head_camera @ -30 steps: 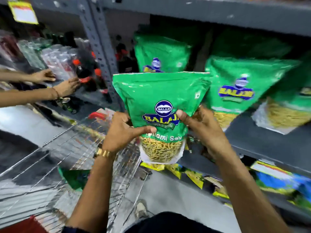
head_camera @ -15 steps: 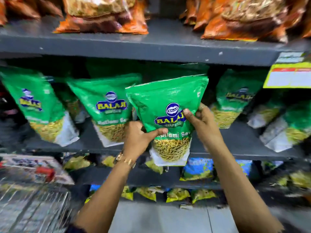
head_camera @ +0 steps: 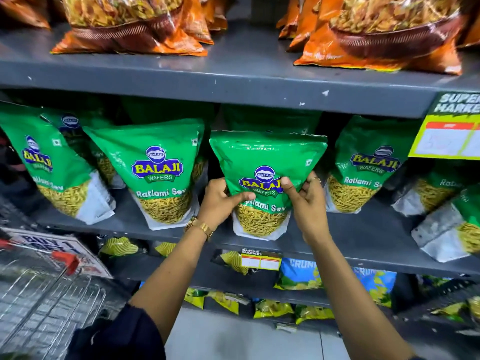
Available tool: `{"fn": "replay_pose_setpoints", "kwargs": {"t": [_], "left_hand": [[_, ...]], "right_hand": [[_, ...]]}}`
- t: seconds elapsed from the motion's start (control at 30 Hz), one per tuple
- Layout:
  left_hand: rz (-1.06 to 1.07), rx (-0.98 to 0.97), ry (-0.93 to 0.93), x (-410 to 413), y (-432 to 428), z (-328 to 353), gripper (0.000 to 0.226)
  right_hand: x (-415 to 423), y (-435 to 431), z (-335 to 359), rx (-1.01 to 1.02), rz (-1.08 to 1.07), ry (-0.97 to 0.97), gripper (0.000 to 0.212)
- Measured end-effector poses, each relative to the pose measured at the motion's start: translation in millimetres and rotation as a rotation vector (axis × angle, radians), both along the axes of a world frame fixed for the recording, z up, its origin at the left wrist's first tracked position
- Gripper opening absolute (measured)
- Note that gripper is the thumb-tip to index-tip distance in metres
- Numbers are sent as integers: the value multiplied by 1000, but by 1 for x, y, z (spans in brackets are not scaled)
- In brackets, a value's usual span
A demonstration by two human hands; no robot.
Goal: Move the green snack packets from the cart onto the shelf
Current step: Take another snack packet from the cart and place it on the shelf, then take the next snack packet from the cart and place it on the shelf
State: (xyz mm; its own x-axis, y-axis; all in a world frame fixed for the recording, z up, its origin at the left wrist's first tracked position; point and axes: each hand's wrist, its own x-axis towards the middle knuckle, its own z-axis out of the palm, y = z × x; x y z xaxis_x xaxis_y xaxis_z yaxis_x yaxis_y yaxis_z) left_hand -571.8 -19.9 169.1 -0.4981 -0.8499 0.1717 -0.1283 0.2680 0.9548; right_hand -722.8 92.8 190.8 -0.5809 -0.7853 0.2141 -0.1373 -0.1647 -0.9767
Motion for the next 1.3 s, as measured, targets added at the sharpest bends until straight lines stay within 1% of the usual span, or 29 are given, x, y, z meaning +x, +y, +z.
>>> {"fn": "replay_pose_setpoints", "kwargs": {"t": [0.07, 0.2, 0.23, 0.3, 0.37, 0.43, 0.5, 0.57, 0.63, 0.7, 0.8, 0.9, 1.03, 1.17, 1.23, 1.3], "left_hand": [[-30, 19, 14, -1, -1, 0, 32], [-52, 69, 48, 0, -6, -2, 36], [-54, 71, 55, 1, -5, -3, 36], [-50, 84, 83, 2, -2, -3, 35], [-14, 101, 122, 5, 2, -2, 34], [53, 107, 157, 14, 5, -2, 35], [90, 103, 157, 30, 10, -3, 39], [101, 100, 149, 53, 17, -6, 40], [117, 108, 170, 80, 26, -8, 37], [176, 94, 194, 113, 29, -14, 30], [342, 53, 218, 172, 25, -28, 21], [542, 69, 235, 247, 17, -43, 21], [725, 76, 201, 359, 2, -57, 19], [990, 75, 112, 478, -8, -80, 12], [1159, 72, 101, 534, -7, -99, 12], [1344, 96, 160, 583, -3, -127, 21]], "right_hand": [[5, 3, -3, 1, -24, 4, 38], [10, 4, -8, 9, -46, 41, 38], [11, 4, -9, 9, -59, 53, 41], [19, 7, -9, 3, -128, 101, 55], [35, 15, -9, 3, -258, 208, 72], [56, 28, -6, -11, -413, 354, 81], [79, 39, -3, -42, -516, 498, 82], [103, 42, -5, -81, -517, 569, 73], [128, 36, -10, -113, -404, 578, 59], [158, 23, -18, -91, -219, 559, 48], [210, -2, -30, -39, 24, 509, 39], [269, -31, -41, 15, 221, 480, 34], [356, -74, -65, 63, 497, 511, 36], [454, -113, -103, 146, 786, 520, 43], [502, -127, -122, 260, 956, 581, 50], [542, -138, -148, 449, 1128, 689, 60]]}}
